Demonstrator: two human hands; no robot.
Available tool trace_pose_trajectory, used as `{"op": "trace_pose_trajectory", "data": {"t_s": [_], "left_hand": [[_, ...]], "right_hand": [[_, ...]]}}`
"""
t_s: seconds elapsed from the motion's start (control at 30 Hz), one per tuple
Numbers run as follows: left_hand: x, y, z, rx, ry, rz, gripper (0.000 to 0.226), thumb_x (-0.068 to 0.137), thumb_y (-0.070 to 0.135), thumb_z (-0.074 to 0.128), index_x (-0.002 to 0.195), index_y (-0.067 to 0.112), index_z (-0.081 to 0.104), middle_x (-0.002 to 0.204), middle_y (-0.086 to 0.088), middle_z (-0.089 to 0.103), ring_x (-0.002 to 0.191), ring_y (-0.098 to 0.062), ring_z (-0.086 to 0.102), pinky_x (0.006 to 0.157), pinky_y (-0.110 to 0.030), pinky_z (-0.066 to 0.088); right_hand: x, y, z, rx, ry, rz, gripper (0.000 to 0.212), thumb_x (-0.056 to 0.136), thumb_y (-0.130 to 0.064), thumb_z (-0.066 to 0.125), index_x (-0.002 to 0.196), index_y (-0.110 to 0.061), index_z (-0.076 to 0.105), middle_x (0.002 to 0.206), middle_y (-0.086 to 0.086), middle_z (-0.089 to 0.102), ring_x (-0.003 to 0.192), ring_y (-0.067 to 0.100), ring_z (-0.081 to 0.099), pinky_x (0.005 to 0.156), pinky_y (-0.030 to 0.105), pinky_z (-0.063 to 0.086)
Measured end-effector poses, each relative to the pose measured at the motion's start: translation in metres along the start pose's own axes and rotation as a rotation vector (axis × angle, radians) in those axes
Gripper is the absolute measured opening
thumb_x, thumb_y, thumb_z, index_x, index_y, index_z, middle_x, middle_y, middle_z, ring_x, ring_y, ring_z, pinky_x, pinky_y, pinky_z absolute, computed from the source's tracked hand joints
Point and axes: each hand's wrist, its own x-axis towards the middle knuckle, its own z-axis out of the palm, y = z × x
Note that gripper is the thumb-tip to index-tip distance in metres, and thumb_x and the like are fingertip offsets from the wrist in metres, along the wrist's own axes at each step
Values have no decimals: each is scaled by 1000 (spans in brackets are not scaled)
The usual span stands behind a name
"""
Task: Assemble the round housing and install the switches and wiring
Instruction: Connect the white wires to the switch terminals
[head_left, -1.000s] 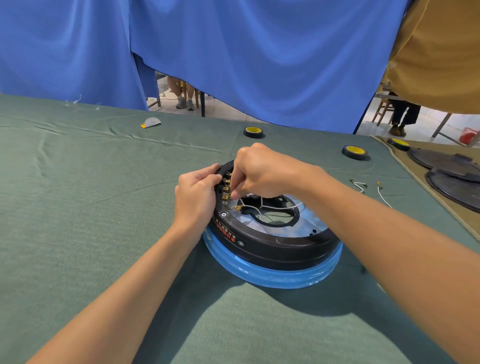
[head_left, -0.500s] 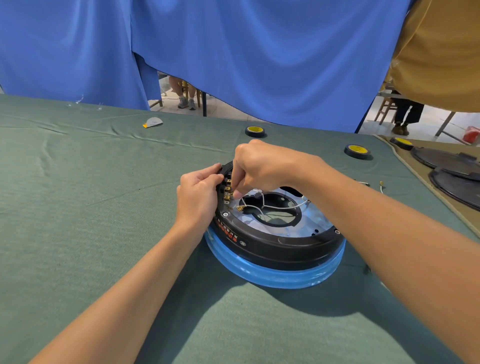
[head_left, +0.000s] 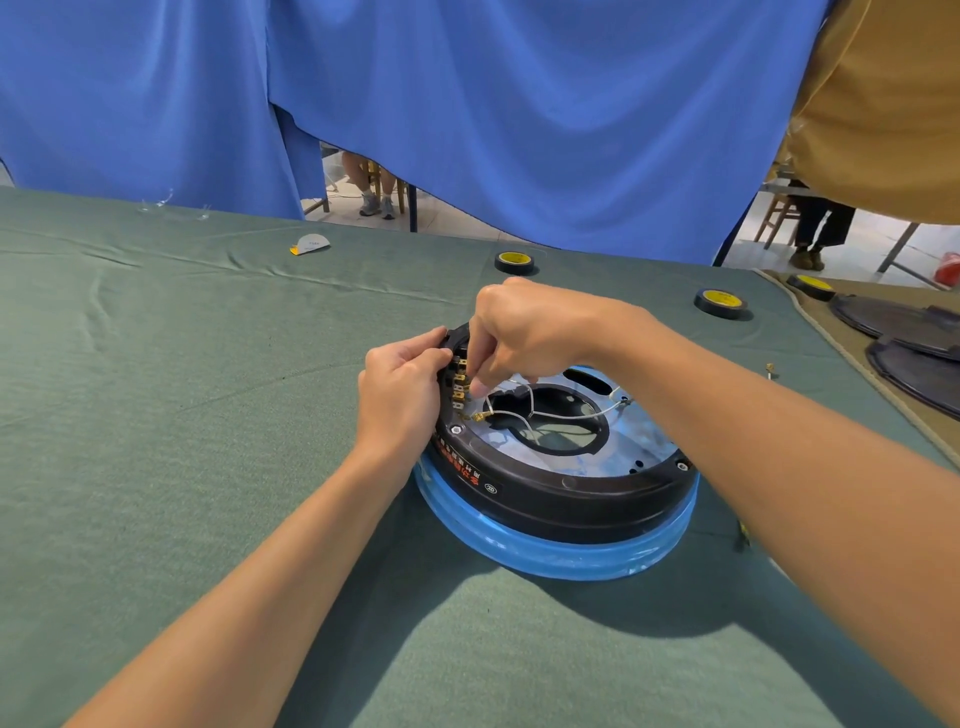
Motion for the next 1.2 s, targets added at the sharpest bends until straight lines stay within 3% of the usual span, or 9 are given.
{"op": "trace_pose_trajectory", "data": {"t_s": [0.07, 0.17, 0.33, 0.5, 0.7, 0.87, 1.03, 1.13, 1.2], "left_hand": [[0, -1, 1, -14, 7, 0, 34, 84, 7, 59, 117, 8, 70, 115, -8, 71, 114, -22, 63, 106, -44, 45], [0, -2, 1, -22, 0, -9, 33, 86, 8, 58, 116, 10, 70, 114, -7, 72, 113, -22, 64, 105, -44, 46], [0, 1, 1, 9, -38, -47, 55, 71, 25, 57, 125, 12, 65, 122, -6, 68, 123, -23, 57, 112, -45, 38], [0, -1, 3, -12, -37, -81, 64, 70, 30, 53, 131, 15, 60, 129, -3, 64, 138, -25, 42, 119, -46, 25], [1, -7, 1, -1, -29, -51, 39, 96, 16, 51, 135, 15, 56, 137, -4, 58, 140, -23, 39, 119, -45, 23], [1, -8, 3, 13, -29, -31, 37, 99, 15, 49, 136, 13, 55, 137, -5, 58, 138, -21, 43, 119, -45, 23], [-4, -2, -2, 84, -85, 9, 31, 101, 17, 46, 127, 22, 61, 131, 3, 61, 141, -18, 37, 122, -43, 17], [-13, 1, -10, 146, -160, 38, 57, 92, 31, 50, 145, 12, 43, 150, -2, 43, 145, -13, 28, 123, -42, 12], [-21, 0, -16, 219, -123, 77, 61, 82, 41, 49, 136, 12, 54, 143, 2, 52, 140, -3, 30, 123, -39, 6]], "right_hand": [[-2, 1, 5, 33, 49, 13, 8, 79, -26, 79, 84, -20, 80, 60, -9, 65, 52, -2, 54, 48, 11, 38], [-6, 3, 16, 94, 138, 49, 9, 80, -26, 79, 83, -18, 80, 71, -5, 70, 67, 5, 60, 61, 24, 49], [-14, -1, 31, 175, 278, 86, 9, 81, -22, 77, 83, -14, 79, 70, -1, 67, 63, 7, 57, 54, 19, 41], [-15, -5, 40, 223, 347, 148, 9, 82, -22, 75, 84, -13, 77, 71, 2, 61, 73, 19, 58, 63, 28, 45], [-15, -10, 43, 230, 380, 181, 6, 83, -16, 73, 84, -11, 75, 76, 3, 60, 83, 22, 59, 68, 29, 46], [-12, -14, 43, 192, 362, 202, 2, 85, -13, 70, 86, -13, 71, 91, 11, 63, 86, 26, 60, 73, 36, 53], [-15, -11, 44, 218, 357, 190, 8, 87, -17, 69, 91, -11, 75, 86, 5, 65, 87, 20, 57, 71, 32, 48], [-19, -9, 44, 268, 361, 174, 12, 88, -19, 69, 91, -11, 78, 85, 3, 70, 87, 15, 58, 75, 31, 49], [-21, -7, 43, 270, 353, 161, 13, 88, -19, 69, 92, -11, 78, 86, 3, 71, 87, 14, 59, 77, 31, 51]]}}
